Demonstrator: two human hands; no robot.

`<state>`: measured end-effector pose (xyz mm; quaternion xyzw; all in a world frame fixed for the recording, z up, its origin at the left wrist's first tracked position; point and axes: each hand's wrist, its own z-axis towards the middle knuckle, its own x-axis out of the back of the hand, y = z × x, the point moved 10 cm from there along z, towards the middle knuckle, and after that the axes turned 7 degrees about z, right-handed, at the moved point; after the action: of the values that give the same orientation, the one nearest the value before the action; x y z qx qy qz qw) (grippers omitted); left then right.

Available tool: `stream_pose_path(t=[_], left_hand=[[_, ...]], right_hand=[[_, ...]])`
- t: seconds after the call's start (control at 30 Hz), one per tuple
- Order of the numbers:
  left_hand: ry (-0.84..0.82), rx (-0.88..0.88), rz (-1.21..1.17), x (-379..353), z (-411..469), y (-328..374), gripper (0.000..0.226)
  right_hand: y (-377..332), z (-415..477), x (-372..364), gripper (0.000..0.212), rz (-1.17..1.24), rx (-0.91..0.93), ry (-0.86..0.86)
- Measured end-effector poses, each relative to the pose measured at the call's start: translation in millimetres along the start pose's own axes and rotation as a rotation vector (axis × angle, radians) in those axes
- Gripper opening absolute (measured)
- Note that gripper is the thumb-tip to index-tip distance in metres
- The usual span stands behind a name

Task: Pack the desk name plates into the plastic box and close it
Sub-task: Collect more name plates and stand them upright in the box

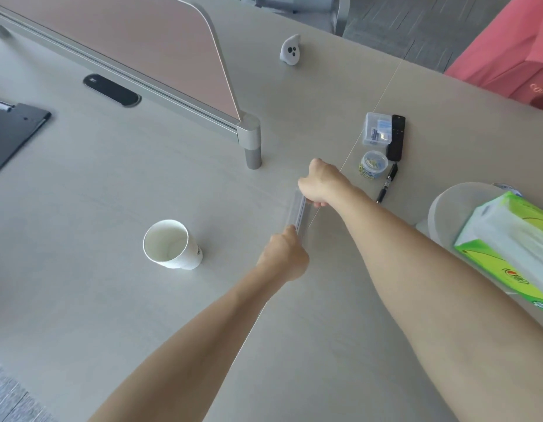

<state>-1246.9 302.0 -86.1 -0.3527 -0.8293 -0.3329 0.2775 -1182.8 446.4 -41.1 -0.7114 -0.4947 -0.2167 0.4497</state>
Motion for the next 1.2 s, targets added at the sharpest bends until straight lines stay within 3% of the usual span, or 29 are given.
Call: stream_pose_path(t=[0.13, 0.23, 0.4, 0.47, 0.57, 0.63, 0.7, 0.77, 0.83, 0.9, 1.0, 1.2], left_hand=[[0.056, -0.059, 0.012, 4, -30, -1, 0.04], [0.136, -0.129, -0.003, 10, -64, 8, 0.052], [0.34, -0.256, 0.012, 16, -143, 33, 0.061], [0.332, -0.326, -0.022, 8, -174, 46, 0.057], [0.181, -0.391, -0.035, -13, -215, 60, 0.054], [0.127, -0.359, -0.169, -13, -236, 57, 0.07], [0.175, -0.307, -0.401, -1, -251, 48, 0.084], [0.213, -0.265, -0.552, 8, -262, 43, 0.09], [0.151, -0.243, -0.668, 2, -273, 46, 0.097], [0.055, -0.289, -0.822, -13, -289, 61, 0.088], [-0.05, -0.372, -1.055, -31, -320, 90, 0.052], [-0.173, -0.446, -1.356, -58, -348, 125, 0.056]], right_hand=[[-6, -29, 11, 0.023, 0.024, 0.032, 0.032], [-4, -60, 34, 0.029, 0.097, 0.057, 0.105], [26, -135, 67, 0.036, 0.429, 0.021, 0.185], [41, -168, 79, 0.036, 0.545, 0.054, 0.215], [62, -218, 102, 0.045, 0.558, 0.137, 0.28], [73, -249, 117, 0.049, 0.497, 0.193, 0.308], [81, -282, 131, 0.048, 0.452, 0.278, 0.33], [84, -317, 142, 0.042, 0.436, 0.375, 0.331], [88, -352, 153, 0.035, 0.496, 0.45, 0.32], [94, -383, 162, 0.027, 0.603, 0.499, 0.318], [99, -425, 174, 0.01, 0.712, 0.554, 0.368], [148, -497, 163, 0.032, 0.809, 0.44, 0.437]])
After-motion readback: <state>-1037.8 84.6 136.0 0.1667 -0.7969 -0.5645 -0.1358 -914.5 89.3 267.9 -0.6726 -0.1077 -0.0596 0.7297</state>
